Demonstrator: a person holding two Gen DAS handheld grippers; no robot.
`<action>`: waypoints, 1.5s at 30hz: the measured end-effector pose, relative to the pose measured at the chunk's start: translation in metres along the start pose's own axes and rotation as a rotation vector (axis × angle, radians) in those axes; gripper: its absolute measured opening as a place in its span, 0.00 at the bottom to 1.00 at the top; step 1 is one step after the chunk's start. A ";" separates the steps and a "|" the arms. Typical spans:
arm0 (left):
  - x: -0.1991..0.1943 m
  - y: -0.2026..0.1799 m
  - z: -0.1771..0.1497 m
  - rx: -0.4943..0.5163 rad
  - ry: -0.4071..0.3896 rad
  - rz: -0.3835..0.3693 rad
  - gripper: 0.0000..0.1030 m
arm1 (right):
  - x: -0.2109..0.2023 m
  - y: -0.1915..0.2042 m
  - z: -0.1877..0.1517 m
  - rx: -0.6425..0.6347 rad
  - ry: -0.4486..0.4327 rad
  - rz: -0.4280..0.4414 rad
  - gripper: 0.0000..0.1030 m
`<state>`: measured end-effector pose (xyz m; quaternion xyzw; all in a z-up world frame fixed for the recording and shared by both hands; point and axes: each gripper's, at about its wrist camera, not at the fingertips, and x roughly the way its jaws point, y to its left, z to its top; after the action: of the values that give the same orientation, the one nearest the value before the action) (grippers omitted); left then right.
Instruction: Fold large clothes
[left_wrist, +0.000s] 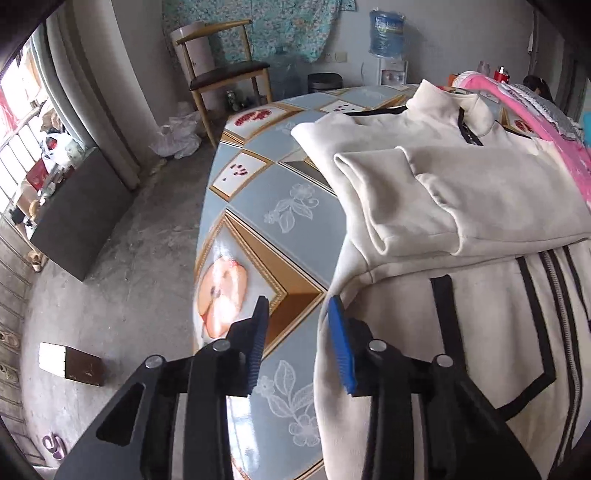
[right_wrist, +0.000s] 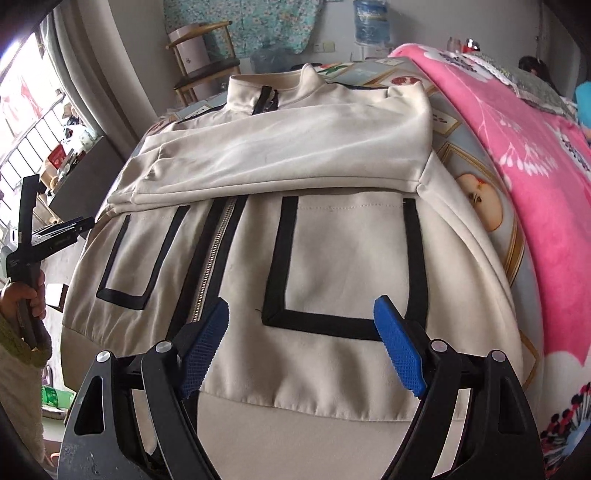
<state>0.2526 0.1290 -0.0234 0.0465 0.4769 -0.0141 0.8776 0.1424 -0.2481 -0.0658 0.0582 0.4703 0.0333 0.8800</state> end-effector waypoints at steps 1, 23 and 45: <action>-0.001 0.003 0.000 -0.017 0.007 -0.024 0.29 | 0.003 -0.003 0.001 0.004 0.004 -0.005 0.76; 0.005 -0.006 -0.012 0.018 0.009 -0.015 0.05 | 0.020 -0.023 -0.002 0.051 0.052 -0.004 0.76; -0.065 -0.035 -0.032 0.053 -0.098 0.030 0.42 | 0.015 -0.007 -0.002 0.019 0.028 -0.025 0.86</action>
<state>0.1880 0.0957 0.0110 0.0760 0.4321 -0.0156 0.8985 0.1492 -0.2536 -0.0799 0.0601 0.4838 0.0186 0.8729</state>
